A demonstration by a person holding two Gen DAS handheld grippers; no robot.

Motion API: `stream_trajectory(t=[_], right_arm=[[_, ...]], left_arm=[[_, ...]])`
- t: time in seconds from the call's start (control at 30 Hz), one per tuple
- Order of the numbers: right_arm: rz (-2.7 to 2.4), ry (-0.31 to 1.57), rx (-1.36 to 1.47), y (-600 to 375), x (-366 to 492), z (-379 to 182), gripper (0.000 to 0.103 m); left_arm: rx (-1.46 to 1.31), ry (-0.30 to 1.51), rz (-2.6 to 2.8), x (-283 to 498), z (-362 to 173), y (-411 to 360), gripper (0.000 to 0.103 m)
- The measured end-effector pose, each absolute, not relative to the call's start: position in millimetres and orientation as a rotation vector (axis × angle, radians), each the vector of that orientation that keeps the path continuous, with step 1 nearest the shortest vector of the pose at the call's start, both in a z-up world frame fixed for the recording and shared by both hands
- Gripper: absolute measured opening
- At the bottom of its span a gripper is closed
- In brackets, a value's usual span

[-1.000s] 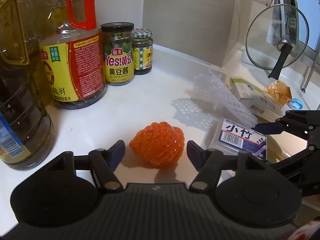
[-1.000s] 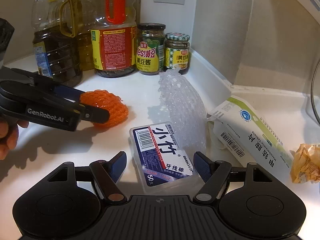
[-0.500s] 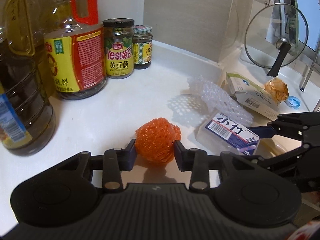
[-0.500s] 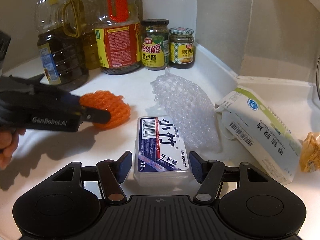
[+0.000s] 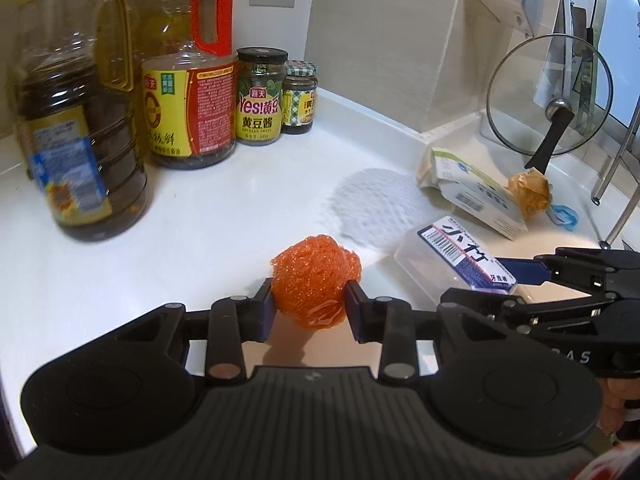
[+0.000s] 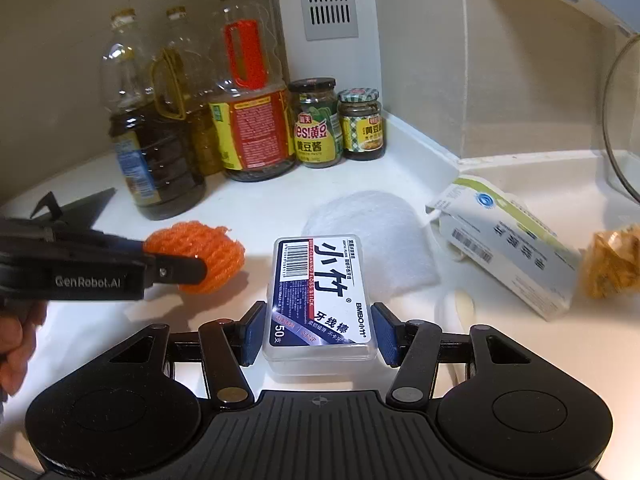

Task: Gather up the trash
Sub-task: 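Carry the orange net and toothpick box in both tools over the bin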

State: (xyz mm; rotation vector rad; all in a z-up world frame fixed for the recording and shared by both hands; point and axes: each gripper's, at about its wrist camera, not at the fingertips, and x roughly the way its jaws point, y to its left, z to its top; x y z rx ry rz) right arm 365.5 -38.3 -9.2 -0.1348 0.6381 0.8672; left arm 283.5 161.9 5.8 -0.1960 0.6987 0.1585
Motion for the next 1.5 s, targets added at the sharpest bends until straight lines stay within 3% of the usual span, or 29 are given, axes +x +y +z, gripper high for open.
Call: stream_trajectory(t=[0.9,1.5], right_arm=[[0.848,0.645,-0.058,-197.9,271.9,1.4,0.056],[0.733,0.733,-0.033,-212.1,218.9,-19.7,0.056]], left_arm=[[-0.248,0.677,0.200,181.2,19.2,7.1,0.032],[-0.223,0.755,0.084,152.8,-2.4,-1.6,0.032]])
